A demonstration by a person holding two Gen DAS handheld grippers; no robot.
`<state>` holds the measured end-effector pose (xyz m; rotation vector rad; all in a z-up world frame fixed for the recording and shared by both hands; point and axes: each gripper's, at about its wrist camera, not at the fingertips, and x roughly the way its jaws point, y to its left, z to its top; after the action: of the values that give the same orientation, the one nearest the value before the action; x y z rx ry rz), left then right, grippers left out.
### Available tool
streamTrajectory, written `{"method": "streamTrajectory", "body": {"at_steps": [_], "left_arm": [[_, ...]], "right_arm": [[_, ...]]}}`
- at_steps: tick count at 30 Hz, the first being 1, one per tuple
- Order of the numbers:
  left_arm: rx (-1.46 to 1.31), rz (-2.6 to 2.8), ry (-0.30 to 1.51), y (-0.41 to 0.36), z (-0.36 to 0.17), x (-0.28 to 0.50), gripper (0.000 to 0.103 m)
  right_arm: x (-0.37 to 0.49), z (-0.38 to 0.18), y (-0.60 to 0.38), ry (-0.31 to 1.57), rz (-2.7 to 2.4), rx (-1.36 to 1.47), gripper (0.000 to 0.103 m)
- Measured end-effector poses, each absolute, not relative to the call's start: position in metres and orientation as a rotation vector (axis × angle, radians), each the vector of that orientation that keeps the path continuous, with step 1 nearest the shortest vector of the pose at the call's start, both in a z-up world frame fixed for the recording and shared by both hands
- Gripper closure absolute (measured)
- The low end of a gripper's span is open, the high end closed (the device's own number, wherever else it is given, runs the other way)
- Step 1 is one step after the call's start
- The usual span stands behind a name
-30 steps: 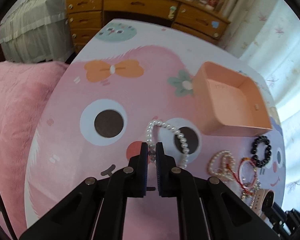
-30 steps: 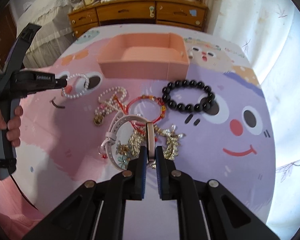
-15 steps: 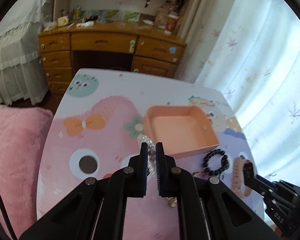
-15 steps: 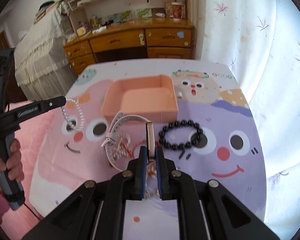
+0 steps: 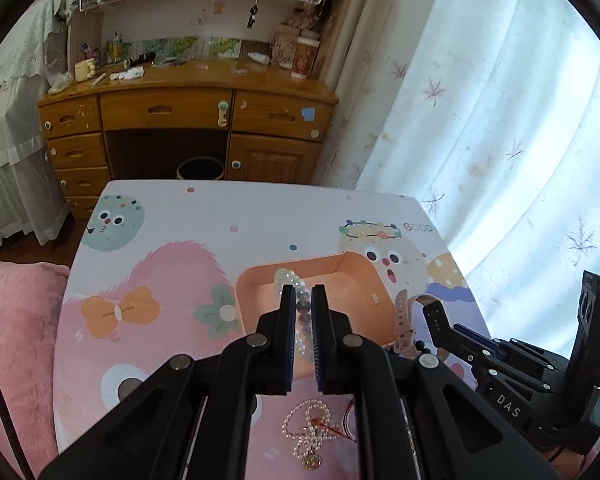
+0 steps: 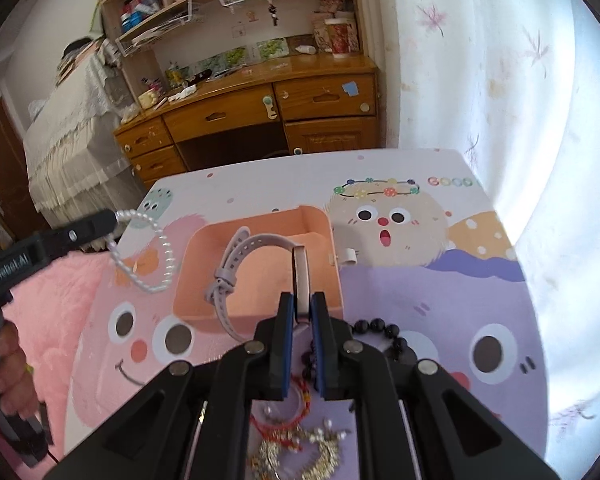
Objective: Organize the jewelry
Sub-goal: 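Carry the pearl bracelet into the pink box with the left tool while the right tool drops the watch there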
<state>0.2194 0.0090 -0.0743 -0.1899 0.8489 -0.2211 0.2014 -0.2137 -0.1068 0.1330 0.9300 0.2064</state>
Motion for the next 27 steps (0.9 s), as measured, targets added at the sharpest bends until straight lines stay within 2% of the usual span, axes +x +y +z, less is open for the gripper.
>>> {"method": "streamTrajectory", "body": {"at_steps": [9,11,12,13,19,23,27], "left_arm": [[-0.22,-0.184,0.894,-0.004,-0.096,0.248,0.095],[-0.214,-0.16,0.915,-0.006,-0.1,0.253,0.072],[-0.21,-0.154,0.925,-0.005,-0.102,0.254,0.041],[-0.206,-0.142,0.927,-0.005,-0.103,0.255,0.022],[-0.191,-0.148,0.935,-0.003,-0.103,0.25,0.02],[-0.177,-0.148,0.956,-0.003,-0.104,0.241,0.02],[-0.162,-0.174,0.985,-0.003,-0.107,0.229,0.02]], "right_arm": [[0.24,-0.123,-0.221,0.9,0.256,0.237,0.093],[0.248,-0.126,-0.219,0.911,0.271,0.235,0.093],[0.251,-0.127,-0.219,0.917,0.274,0.227,0.093],[0.252,-0.129,-0.219,0.921,0.274,0.222,0.093],[0.245,-0.132,-0.23,0.95,0.26,0.243,0.091],[0.231,-0.134,-0.238,0.969,0.229,0.247,0.077],[0.206,-0.137,-0.245,0.983,0.197,0.262,0.071]]}}
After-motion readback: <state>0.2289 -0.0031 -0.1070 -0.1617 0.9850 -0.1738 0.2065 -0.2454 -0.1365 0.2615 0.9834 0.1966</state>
